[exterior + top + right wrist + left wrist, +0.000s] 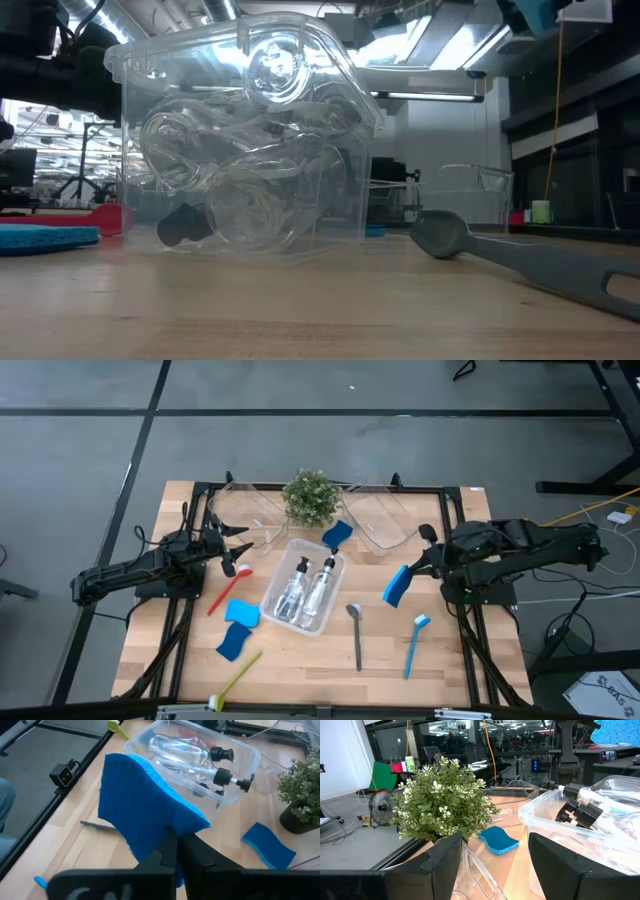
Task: Pick & Place Kitchen Sink Supplies
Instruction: Put the blue sponge into the right transparent bin
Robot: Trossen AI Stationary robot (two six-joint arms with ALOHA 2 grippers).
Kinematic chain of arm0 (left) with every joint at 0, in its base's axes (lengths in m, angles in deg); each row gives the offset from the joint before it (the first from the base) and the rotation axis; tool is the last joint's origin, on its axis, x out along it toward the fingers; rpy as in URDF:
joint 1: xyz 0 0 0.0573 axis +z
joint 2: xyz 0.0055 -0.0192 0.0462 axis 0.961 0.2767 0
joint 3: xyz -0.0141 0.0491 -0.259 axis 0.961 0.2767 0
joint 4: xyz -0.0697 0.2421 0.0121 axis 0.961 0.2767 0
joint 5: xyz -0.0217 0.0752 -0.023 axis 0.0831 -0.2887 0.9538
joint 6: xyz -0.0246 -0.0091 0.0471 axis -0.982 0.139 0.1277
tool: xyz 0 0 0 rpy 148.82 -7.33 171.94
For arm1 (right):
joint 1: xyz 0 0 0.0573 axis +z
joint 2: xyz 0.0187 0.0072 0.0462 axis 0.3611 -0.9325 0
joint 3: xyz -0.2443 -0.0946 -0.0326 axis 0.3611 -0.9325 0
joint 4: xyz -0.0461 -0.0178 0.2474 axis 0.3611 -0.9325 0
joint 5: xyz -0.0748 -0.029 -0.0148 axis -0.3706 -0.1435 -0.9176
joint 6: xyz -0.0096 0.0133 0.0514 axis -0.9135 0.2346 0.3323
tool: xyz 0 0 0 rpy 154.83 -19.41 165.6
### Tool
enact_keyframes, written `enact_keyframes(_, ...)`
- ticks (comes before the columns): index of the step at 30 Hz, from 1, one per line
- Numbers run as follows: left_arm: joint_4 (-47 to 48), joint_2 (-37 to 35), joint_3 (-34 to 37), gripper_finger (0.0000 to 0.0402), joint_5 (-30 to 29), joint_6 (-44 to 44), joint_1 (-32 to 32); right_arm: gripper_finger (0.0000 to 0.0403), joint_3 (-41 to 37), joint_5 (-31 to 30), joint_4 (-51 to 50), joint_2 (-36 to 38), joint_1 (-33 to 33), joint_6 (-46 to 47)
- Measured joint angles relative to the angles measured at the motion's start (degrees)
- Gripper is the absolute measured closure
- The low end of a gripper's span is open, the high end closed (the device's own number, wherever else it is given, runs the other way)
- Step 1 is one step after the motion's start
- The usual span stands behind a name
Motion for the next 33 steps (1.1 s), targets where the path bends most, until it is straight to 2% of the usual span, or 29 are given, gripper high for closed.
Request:
enact_keyframes(5,0.0,0.0,0.0,0.0176,0.0,0.0,0.0,0.0397,0.0,-1.3,0.9,0.0,0.0,0.1)
enact_keyframes(20,0.0,0.0,0.0,0.0176,0.0,0.0,0.0,0.0397,0.0,-19.7,2.5,-1.4,-0.2,4.8)
enact_keyframes(22,0.0,0.0,0.0,0.0176,0.0,0.0,0.0,0.0397,0.0,-21.5,3.1,-2.3,-1.1,4.9)
enact_keyframes(28,0.0,0.0,0.0,0.0176,0.0,0.0,0.0,0.0397,0.0,-21.7,3.5,-5.8,-5.5,4.7)
enact_keyframes(33,0.0,0.0,0.0,0.0176,0.0,0.0,0.0,0.0397,0.0,-25.5,3.4,-7.5,-10.0,5.3)
